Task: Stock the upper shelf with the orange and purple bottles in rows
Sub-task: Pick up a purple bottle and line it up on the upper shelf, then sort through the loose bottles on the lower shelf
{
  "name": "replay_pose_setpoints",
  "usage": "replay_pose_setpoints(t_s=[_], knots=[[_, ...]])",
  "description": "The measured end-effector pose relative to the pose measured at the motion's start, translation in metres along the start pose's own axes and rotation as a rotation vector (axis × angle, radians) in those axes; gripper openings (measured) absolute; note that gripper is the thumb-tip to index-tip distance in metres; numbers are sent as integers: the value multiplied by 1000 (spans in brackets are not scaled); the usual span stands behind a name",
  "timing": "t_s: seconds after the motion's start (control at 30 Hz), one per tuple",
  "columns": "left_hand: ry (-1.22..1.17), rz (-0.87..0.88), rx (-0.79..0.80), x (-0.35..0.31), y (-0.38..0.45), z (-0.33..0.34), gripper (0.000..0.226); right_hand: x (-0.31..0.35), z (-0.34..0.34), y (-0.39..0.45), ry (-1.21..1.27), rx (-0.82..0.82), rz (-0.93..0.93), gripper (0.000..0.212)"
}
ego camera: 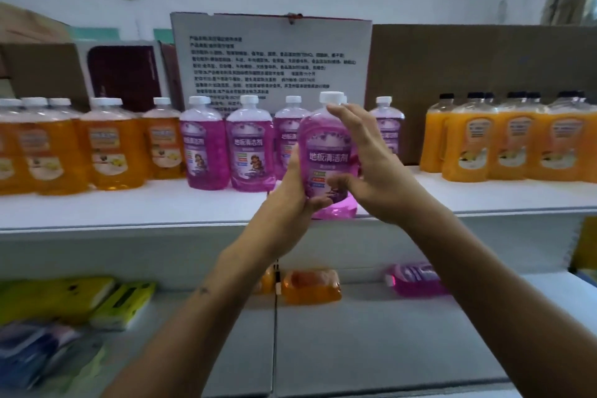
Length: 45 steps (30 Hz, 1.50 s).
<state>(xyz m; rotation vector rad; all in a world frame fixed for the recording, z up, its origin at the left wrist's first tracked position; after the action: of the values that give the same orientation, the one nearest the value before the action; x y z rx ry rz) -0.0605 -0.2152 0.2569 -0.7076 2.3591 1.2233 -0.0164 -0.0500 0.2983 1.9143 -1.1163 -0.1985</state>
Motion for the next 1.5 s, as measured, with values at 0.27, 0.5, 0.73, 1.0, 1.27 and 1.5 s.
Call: replay_pose_setpoints(t_s=[0.27, 0.5, 0.73, 1.0, 1.27, 1.5], knots=[[586, -288, 18, 29, 21, -3, 44, -37, 18, 40, 20, 102, 58, 98], [618, -290, -63, 42, 20, 2, 37, -62, 32, 63, 55, 130, 42, 96], [628, -280, -66, 38, 19, 1, 40, -73, 41, 73, 14, 155, 64, 101], [635, -288, -47, 31, 17, -2, 36, -72, 42, 73, -53, 168, 107, 105], [608, -290, -51, 26, 15, -6, 33, -62, 17, 12, -58, 376, 291, 94], [374, -84, -188, 16, 3, -8, 24, -31, -14, -85, 71, -42, 201, 45]])
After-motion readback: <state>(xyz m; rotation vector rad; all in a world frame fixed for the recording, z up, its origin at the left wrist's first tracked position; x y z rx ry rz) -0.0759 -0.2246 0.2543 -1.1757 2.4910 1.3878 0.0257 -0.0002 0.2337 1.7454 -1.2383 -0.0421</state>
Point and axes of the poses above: each hand's wrist, its own y-axis towards the middle knuckle, its own z-axis out of the palm, x = y × z, the point moved 1 cm from there along y, towards the middle knuckle
